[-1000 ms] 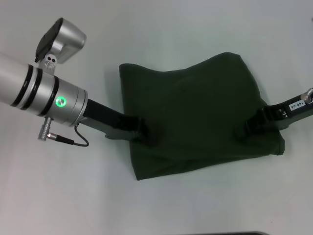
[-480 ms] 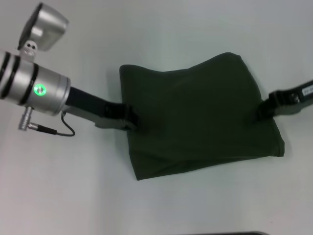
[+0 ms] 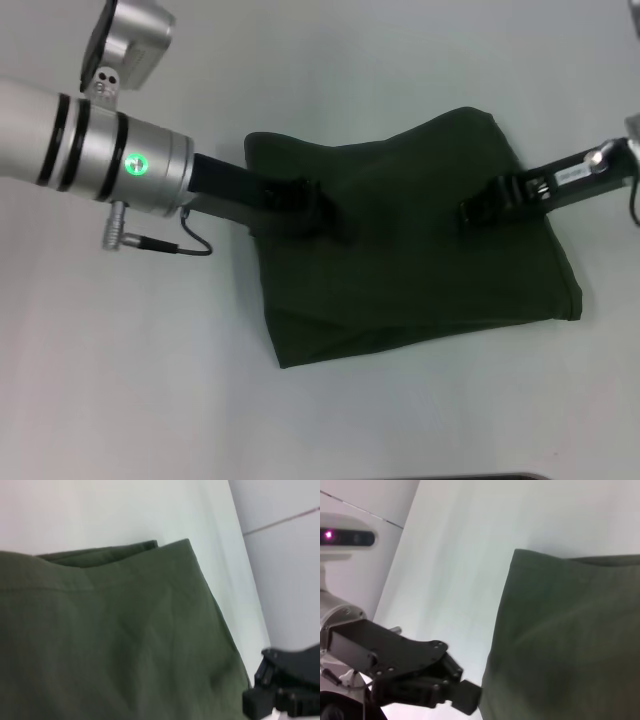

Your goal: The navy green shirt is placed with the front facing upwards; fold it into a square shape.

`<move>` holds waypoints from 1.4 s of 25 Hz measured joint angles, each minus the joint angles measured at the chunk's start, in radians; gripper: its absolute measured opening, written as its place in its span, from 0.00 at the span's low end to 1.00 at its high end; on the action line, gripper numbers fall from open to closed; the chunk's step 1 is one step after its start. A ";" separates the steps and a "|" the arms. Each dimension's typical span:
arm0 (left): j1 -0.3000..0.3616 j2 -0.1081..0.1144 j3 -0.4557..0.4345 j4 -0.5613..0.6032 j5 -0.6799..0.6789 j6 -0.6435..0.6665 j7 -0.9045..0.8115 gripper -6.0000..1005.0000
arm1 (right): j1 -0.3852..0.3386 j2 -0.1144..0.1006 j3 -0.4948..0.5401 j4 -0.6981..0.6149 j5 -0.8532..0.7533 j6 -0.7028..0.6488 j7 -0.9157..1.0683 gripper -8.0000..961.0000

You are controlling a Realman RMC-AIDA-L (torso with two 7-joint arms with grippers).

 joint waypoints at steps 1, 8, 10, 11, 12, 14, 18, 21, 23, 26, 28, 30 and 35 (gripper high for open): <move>-0.004 0.001 -0.001 0.018 -0.008 -0.015 0.001 0.01 | 0.000 0.002 -0.001 0.010 -0.001 0.006 -0.001 0.01; -0.005 0.008 0.002 0.040 -0.008 -0.050 -0.005 0.01 | -0.004 -0.008 0.002 0.031 -0.021 0.015 0.001 0.01; -0.001 0.010 0.000 0.042 -0.007 -0.051 -0.005 0.01 | -0.016 -0.009 0.010 0.031 -0.010 0.016 -0.012 0.01; 0.001 0.011 0.000 0.042 -0.007 -0.051 -0.005 0.01 | -0.022 -0.009 0.013 0.032 -0.005 0.019 -0.018 0.01; 0.002 0.011 0.000 0.042 -0.007 -0.052 -0.005 0.01 | -0.029 -0.010 0.015 0.033 -0.003 0.024 -0.021 0.01; 0.002 0.011 0.004 0.042 -0.006 -0.053 -0.005 0.01 | -0.040 -0.011 0.016 0.034 -0.002 0.040 -0.021 0.01; -0.008 0.011 0.011 0.057 -0.003 -0.067 -0.004 0.01 | -0.056 -0.017 0.015 0.042 -0.004 0.074 -0.010 0.01; -0.031 0.018 0.039 0.108 0.016 -0.116 -0.006 0.01 | -0.059 -0.021 0.010 0.047 -0.006 0.097 0.000 0.01; -0.041 0.021 0.048 0.131 0.041 -0.156 -0.014 0.01 | -0.059 -0.024 0.010 0.047 -0.007 0.110 0.005 0.01; -0.041 0.025 0.048 0.138 0.065 -0.198 -0.032 0.01 | -0.058 -0.030 0.009 0.047 -0.007 0.121 0.006 0.01; -0.037 0.031 0.047 0.141 0.081 -0.214 -0.045 0.01 | -0.057 -0.031 0.007 0.047 -0.009 0.129 0.006 0.01; -0.034 0.038 0.044 0.144 0.094 -0.224 -0.057 0.01 | -0.056 -0.031 0.006 0.047 -0.020 0.140 0.007 0.01; -0.024 0.049 0.028 0.121 0.091 -0.187 -0.061 0.01 | -0.047 -0.031 0.009 0.045 -0.059 0.159 0.018 0.01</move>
